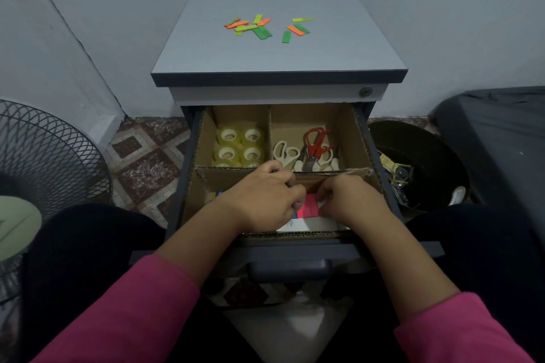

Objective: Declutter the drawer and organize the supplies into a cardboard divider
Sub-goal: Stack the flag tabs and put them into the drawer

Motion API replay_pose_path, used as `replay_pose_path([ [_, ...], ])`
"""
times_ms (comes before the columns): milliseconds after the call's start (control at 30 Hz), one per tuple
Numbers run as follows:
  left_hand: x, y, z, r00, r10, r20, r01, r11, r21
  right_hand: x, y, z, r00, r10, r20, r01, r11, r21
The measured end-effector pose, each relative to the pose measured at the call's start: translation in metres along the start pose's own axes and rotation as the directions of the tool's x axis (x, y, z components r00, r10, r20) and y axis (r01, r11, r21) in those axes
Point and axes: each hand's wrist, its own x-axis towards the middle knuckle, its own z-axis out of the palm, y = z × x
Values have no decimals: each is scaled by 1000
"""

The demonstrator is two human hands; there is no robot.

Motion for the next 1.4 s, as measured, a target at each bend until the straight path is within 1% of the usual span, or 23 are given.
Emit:
replay_pose_path([
  [300, -1, -1, 1, 1000, -1, -7, 1, 1000, -19, -1, 0, -1, 1000, 1, 1, -1, 1000, 15],
  [667, -1, 3, -2, 1000, -13, -1, 13, 999, 39, 0, 1, 0, 1000, -5, -7, 5, 1000, 19],
  [900, -2, 2, -1, 1000, -31, -1, 31, 999, 7, 0, 1, -1, 1000, -12, -10, 12, 1000, 15],
  [1033, -3, 1, -3, 999, -40, -12, 38, 995, -92, -2, -1, -2, 999, -31, -35, 32, 999, 39],
  [1200, -5, 3, -11, 994, -111, 8, 107, 935, -337, -7, -5, -8, 997, -49, -67, 50, 998, 27],
  [1300, -6, 6, -19, 986, -147, -79, 99, 895, -435, -10, -10, -16, 992, -72, -107, 75, 997, 23],
  [1400, -5, 6, -27, 965, -189, -184, 78, 871, -485, -12, -16, -30, 984, -86, -153, 95, 994, 48],
])
